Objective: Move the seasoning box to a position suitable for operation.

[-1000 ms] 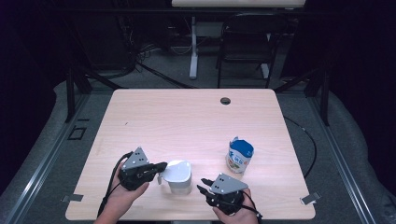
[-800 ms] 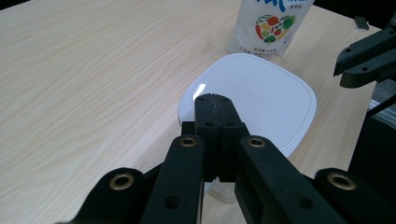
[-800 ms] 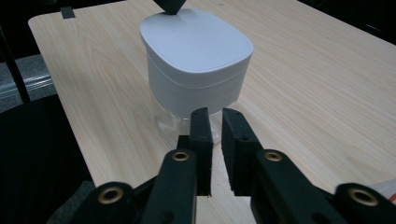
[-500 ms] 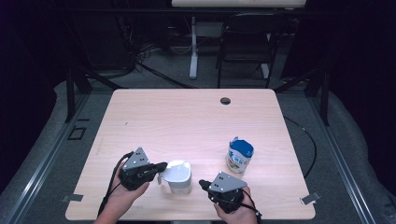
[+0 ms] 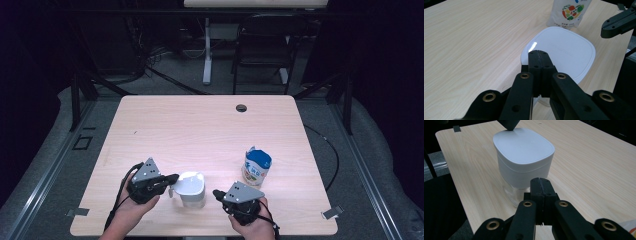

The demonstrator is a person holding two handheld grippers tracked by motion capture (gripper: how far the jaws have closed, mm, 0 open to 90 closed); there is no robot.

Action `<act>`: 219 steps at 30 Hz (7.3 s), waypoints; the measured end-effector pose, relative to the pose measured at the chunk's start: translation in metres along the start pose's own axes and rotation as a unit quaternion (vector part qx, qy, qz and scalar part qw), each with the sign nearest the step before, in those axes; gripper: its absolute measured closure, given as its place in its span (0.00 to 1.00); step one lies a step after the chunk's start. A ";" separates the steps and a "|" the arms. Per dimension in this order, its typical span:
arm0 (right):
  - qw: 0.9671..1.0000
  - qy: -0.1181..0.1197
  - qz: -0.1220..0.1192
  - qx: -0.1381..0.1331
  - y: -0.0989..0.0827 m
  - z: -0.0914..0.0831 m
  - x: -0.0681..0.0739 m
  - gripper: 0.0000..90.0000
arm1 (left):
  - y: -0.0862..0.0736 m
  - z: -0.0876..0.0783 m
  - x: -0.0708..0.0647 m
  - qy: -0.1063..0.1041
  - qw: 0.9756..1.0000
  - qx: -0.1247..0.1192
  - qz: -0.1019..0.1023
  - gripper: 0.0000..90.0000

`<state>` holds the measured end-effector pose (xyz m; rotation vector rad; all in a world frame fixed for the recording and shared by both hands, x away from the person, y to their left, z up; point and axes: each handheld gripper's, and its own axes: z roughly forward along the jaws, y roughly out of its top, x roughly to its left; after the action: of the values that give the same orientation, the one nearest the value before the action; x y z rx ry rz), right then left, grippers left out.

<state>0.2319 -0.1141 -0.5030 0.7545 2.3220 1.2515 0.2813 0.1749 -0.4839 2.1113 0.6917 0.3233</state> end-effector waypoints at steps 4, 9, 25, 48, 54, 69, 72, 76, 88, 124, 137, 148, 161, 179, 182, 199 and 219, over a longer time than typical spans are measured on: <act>1.000 0.001 -0.001 -0.001 0.002 0.002 0.000 1.00 | 0.000 0.000 0.000 0.000 1.000 0.000 0.000 1.00; 1.000 0.000 -0.004 0.000 0.005 0.004 -0.001 1.00 | 0.000 0.000 0.001 -0.001 1.000 0.002 0.000 1.00; 1.000 0.003 -0.005 0.004 0.009 0.009 -0.003 1.00 | -0.001 -0.001 0.001 -0.002 1.000 -0.003 -0.005 1.00; 1.000 0.001 -0.007 0.018 0.009 0.024 -0.006 1.00 | -0.003 -0.002 0.003 -0.004 1.000 -0.004 -0.008 1.00; 1.000 0.004 -0.007 0.019 0.009 0.025 -0.007 1.00 | 0.005 -0.001 -0.003 0.012 1.000 0.023 0.015 1.00; 1.000 0.005 -0.006 0.020 0.009 0.028 -0.006 1.00 | 0.008 0.001 -0.001 -0.001 1.000 0.028 0.005 1.00; 1.000 0.004 -0.008 0.021 0.009 0.027 -0.007 1.00 | 0.007 0.000 0.000 0.001 1.000 0.026 0.004 1.00; 1.000 0.003 -0.008 0.020 0.008 0.026 -0.007 1.00 | 0.005 -0.001 0.000 0.003 1.000 0.023 0.000 1.00; 1.000 0.002 -0.007 0.020 0.009 0.028 -0.008 1.00 | 0.004 -0.002 0.001 0.005 1.000 0.023 -0.002 1.00; 1.000 0.004 -0.007 0.022 0.008 0.031 -0.007 1.00 | -0.001 -0.005 0.002 0.004 1.000 0.011 -0.010 1.00; 1.000 0.010 -0.005 0.025 0.005 0.037 -0.004 1.00 | -0.005 -0.005 0.003 0.002 1.000 -0.002 -0.018 1.00; 0.999 0.017 0.001 0.027 0.000 0.041 -0.003 1.00 | -0.006 -0.004 0.003 0.001 1.000 -0.010 -0.023 1.00; 1.000 0.015 0.006 0.025 -0.001 0.042 -0.004 1.00 | -0.006 -0.004 0.000 0.007 1.000 -0.010 -0.013 1.00; 1.000 0.012 -0.002 0.009 0.006 0.037 -0.004 1.00 | -0.006 -0.001 0.000 -0.005 1.000 -0.017 -0.021 1.00; 1.000 0.013 -0.005 0.011 0.007 0.035 -0.004 1.00 | -0.004 0.000 -0.002 -0.006 1.000 -0.016 -0.017 1.00; 1.000 0.014 -0.004 -0.003 0.012 0.032 -0.004 1.00 | -0.004 -0.002 0.000 0.003 1.000 -0.011 -0.019 1.00; 1.000 0.018 -0.005 -0.009 0.019 0.033 -0.002 1.00 | -0.010 -0.007 0.002 0.011 1.000 -0.009 -0.025 0.96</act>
<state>0.2572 -0.0855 -0.5041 0.7201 2.3359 1.2912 0.2759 0.1849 -0.4875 2.0728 0.7501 0.3249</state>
